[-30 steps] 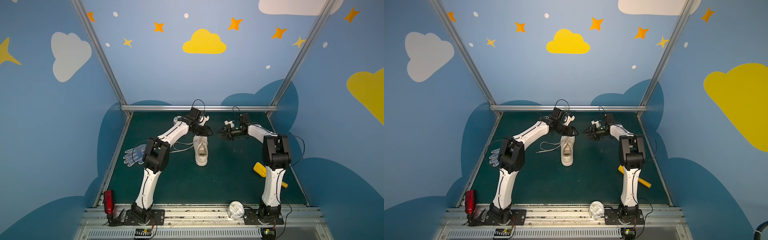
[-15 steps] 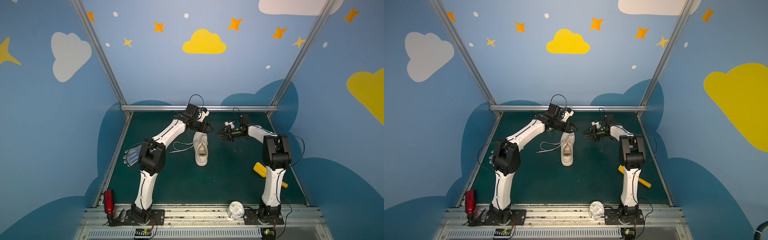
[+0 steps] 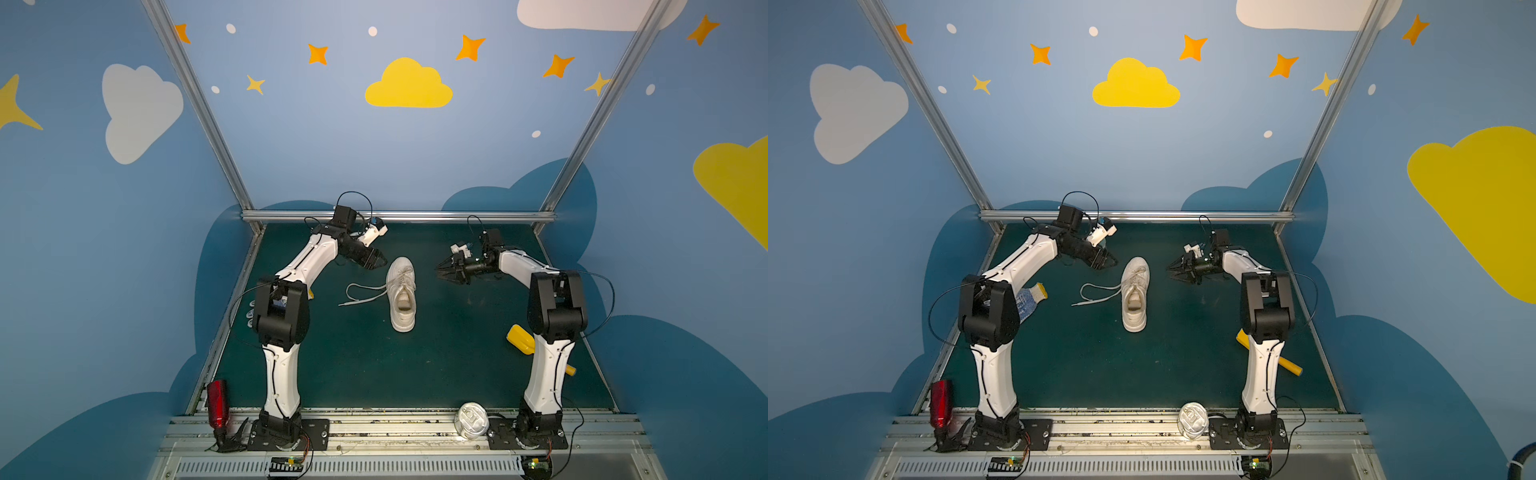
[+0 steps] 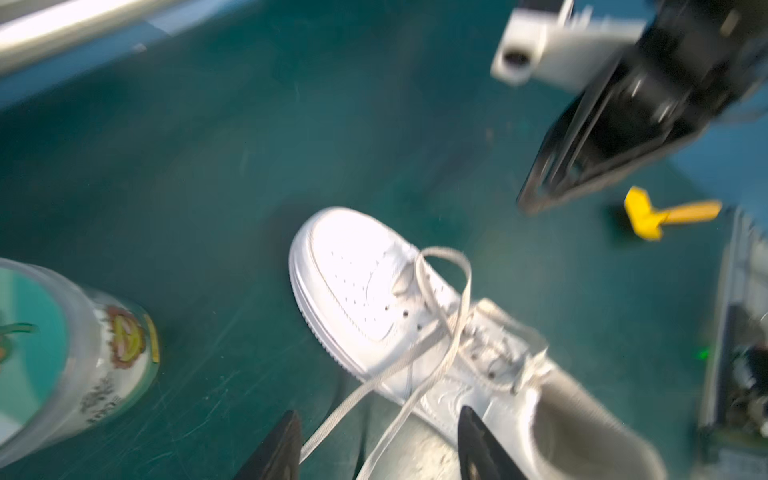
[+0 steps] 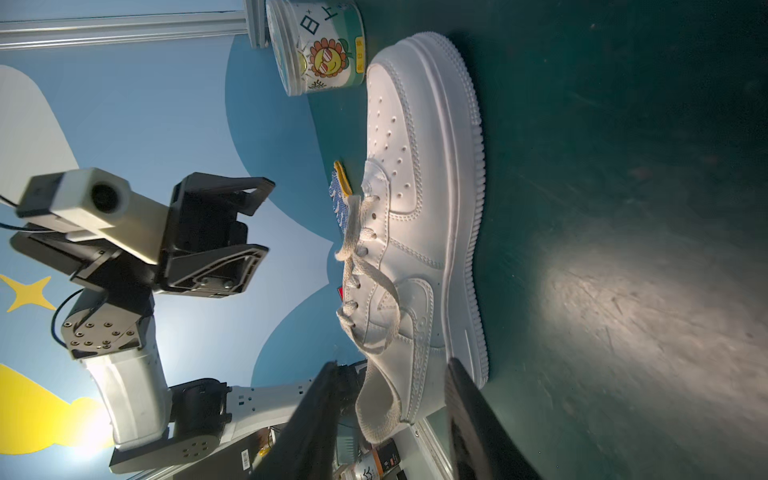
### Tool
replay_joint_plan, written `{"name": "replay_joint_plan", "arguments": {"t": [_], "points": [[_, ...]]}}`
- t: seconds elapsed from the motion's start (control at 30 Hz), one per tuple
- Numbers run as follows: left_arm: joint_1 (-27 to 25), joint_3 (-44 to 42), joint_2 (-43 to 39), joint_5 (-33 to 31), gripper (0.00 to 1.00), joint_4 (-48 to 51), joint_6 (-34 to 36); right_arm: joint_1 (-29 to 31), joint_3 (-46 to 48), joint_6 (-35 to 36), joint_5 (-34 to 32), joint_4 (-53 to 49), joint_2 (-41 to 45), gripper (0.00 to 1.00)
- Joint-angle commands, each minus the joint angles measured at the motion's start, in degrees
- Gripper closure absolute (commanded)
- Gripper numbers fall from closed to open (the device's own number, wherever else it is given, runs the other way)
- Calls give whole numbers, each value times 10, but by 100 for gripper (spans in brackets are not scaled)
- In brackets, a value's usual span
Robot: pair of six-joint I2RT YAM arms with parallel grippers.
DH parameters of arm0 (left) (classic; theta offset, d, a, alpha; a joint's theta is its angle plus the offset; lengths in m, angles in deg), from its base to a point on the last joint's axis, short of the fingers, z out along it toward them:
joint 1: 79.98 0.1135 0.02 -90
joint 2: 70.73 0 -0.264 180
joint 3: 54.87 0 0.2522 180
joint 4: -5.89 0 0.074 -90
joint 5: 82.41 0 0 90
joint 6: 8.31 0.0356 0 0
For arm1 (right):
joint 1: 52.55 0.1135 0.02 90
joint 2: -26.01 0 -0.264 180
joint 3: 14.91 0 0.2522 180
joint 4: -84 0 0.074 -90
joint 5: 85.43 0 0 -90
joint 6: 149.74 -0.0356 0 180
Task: Tie the shoes
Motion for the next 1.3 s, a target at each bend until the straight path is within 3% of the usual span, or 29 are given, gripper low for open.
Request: {"name": "replay_joint_plan", "arguments": {"t": [0.0,0.4,0.83,1.27], "points": [[-5,-13,1,-24,41,16,107,-3,7,19,6,-37,35,58],[-13,-3,63,-101,48,20,213,-13,13,38,5,-79,70,58],[-21,33,110,-65,54,65,283,-23,11,37,2,-91,73,59],[-38,45,140,-69,60,69,301,-28,11,48,3,-108,74,60]]}}
